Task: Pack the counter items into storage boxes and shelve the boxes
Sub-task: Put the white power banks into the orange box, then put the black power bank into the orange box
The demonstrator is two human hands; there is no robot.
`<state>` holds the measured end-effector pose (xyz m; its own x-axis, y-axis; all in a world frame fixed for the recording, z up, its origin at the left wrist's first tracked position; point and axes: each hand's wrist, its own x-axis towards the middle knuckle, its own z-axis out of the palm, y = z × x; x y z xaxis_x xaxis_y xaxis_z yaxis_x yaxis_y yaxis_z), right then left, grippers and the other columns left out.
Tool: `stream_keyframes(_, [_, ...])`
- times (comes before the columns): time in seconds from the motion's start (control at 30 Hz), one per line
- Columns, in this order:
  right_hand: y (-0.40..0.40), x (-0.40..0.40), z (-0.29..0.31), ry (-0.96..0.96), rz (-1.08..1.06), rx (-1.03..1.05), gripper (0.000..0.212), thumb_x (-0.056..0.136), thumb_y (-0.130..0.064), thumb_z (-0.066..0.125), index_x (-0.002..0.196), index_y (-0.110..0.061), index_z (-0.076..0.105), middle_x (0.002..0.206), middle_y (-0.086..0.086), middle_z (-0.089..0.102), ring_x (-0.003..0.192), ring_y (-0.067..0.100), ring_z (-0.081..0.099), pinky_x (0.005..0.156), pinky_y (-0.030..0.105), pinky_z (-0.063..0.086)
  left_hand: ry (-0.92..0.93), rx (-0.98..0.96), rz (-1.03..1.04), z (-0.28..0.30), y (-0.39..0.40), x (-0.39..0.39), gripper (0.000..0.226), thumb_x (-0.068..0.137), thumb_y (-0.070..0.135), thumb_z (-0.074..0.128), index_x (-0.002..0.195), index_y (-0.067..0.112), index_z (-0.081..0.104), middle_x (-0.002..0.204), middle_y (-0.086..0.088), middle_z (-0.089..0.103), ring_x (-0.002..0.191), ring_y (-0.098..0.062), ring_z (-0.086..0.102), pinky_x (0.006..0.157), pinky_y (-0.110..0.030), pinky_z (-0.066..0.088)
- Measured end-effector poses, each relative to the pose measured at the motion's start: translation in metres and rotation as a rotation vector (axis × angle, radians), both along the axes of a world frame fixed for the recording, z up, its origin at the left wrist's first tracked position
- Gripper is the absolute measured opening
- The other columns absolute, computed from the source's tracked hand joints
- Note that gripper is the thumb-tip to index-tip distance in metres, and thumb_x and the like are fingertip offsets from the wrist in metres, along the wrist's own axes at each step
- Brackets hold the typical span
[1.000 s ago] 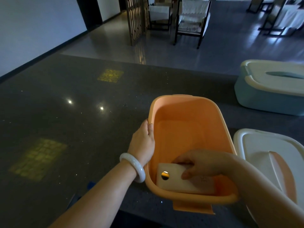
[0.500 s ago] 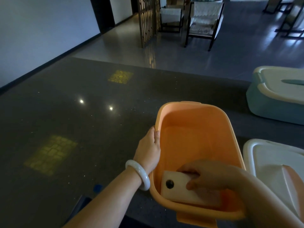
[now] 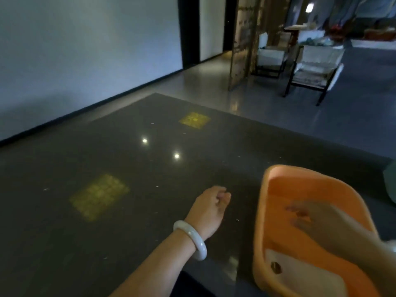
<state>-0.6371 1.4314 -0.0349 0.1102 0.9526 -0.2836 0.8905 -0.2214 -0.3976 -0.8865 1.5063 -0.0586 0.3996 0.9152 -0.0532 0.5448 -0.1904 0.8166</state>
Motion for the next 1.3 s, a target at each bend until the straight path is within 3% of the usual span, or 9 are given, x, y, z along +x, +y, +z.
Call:
stream_keyframes(0.1, [0.026, -0.055, 0.025, -0.005, 0.089, 0.227, 0.024, 0.089, -0.035, 0.058, 0.091, -0.055, 0.045, 0.083, -0.026, 0.053, 0.071, -0.007, 0.056, 0.055, 0.011, 0.037, 0.003, -0.007, 0.1, 0.005, -0.007, -0.064, 0.031, 0.101, 0.037, 0.042, 0.124, 0.022, 0.057, 0.119, 0.008, 0.061, 0.099, 0.004, 0.055, 0.079, -0.004, 0.038])
stream_keyframes(0.17, [0.041, -0.11, 0.035, 0.063, 0.238, 0.253, 0.028, 0.086, -0.035, 0.063, 0.089, -0.058, 0.047, 0.088, -0.032, 0.055, 0.08, -0.012, 0.056, 0.067, 0.011, 0.042, -0.001, -0.021, 0.19, 0.006, -0.017, -0.111, 0.032, 0.101, 0.034, 0.044, 0.126, 0.019, 0.057, 0.124, 0.005, 0.061, 0.107, -0.002, 0.057, 0.088, -0.01, 0.041])
stream_keyframes(0.3, [0.062, -0.231, 0.029, 0.18, 0.472, 0.174, 0.027, 0.083, -0.026, 0.071, 0.09, -0.049, 0.059, 0.094, -0.02, 0.067, 0.091, -0.005, 0.063, 0.088, 0.021, 0.048, 0.049, -0.055, 0.415, 0.006, -0.043, -0.204, 0.033, 0.101, 0.029, 0.047, 0.127, 0.013, 0.058, 0.127, -0.004, 0.06, 0.115, -0.016, 0.057, 0.096, -0.02, 0.04])
stream_keyframes(0.47, [0.076, -0.371, 0.002, 0.152, 0.745, 0.071, 0.021, 0.085, -0.019, 0.069, 0.106, -0.024, 0.068, 0.098, -0.011, 0.068, 0.089, 0.002, 0.063, 0.076, 0.007, 0.043, 0.115, -0.105, 0.649, -0.004, -0.091, -0.312, 0.03, 0.1, 0.028, 0.049, 0.122, 0.01, 0.058, 0.122, -0.008, 0.06, 0.111, -0.021, 0.058, 0.097, -0.035, 0.044])
stream_keyframes(0.73, [0.043, -0.529, -0.035, 0.105, 1.041, -0.092, 0.027, 0.09, -0.027, 0.063, 0.117, -0.024, 0.063, 0.114, -0.005, 0.065, 0.1, 0.006, 0.06, 0.089, 0.021, 0.048, 0.177, -0.18, 0.925, -0.023, -0.174, -0.427, 0.035, 0.097, 0.036, 0.051, 0.131, 0.027, 0.049, 0.133, 0.005, 0.051, 0.116, -0.009, 0.051, 0.093, -0.021, 0.04])
stream_keyframes(0.87, [0.027, -0.574, -0.051, 0.058, 1.078, -0.166, 0.026, 0.092, -0.028, 0.06, 0.118, -0.028, 0.059, 0.119, -0.007, 0.061, 0.1, 0.007, 0.057, 0.087, 0.023, 0.047, 0.303, -0.228, 0.971, -0.036, -0.196, -0.454, 0.05, 0.093, 0.041, 0.056, 0.138, 0.028, 0.04, 0.144, 0.003, 0.038, 0.129, -0.016, 0.04, 0.104, -0.032, 0.038])
stream_keyframes(1.07, [0.017, -0.607, -0.064, -0.02, 1.008, -0.216, 0.033, 0.091, -0.033, 0.059, 0.122, -0.024, 0.052, 0.121, 0.0, 0.059, 0.099, 0.014, 0.058, 0.088, 0.033, 0.05, 0.541, -0.36, 0.918, -0.074, -0.201, -0.45, 0.111, 0.07, 0.065, 0.069, 0.152, 0.023, 0.007, 0.15, -0.004, 0.023, 0.136, -0.026, 0.026, 0.112, -0.042, 0.029])
stream_keyframes(1.13, [0.015, -0.611, -0.068, -0.013, 0.972, -0.244, 0.04, 0.09, -0.033, 0.06, 0.127, -0.023, 0.05, 0.124, 0.002, 0.057, 0.1, 0.016, 0.057, 0.086, 0.032, 0.05, 0.566, -0.382, 0.92, -0.085, -0.2, -0.45, 0.114, 0.067, 0.068, 0.068, 0.152, 0.02, 0.009, 0.145, -0.005, 0.026, 0.132, -0.025, 0.028, 0.109, -0.04, 0.032])
stream_keyframes(1.3, [0.009, -0.613, -0.076, 0.144, 0.856, -0.272, 0.048, 0.089, -0.026, 0.064, 0.134, -0.022, 0.046, 0.131, 0.002, 0.054, 0.109, 0.018, 0.056, 0.092, 0.037, 0.051, 0.454, -0.329, 0.99, -0.098, -0.194, -0.448, 0.089, 0.068, 0.063, 0.07, 0.14, 0.023, 0.036, 0.128, 0.003, 0.035, 0.116, -0.016, 0.037, 0.097, -0.033, 0.039])
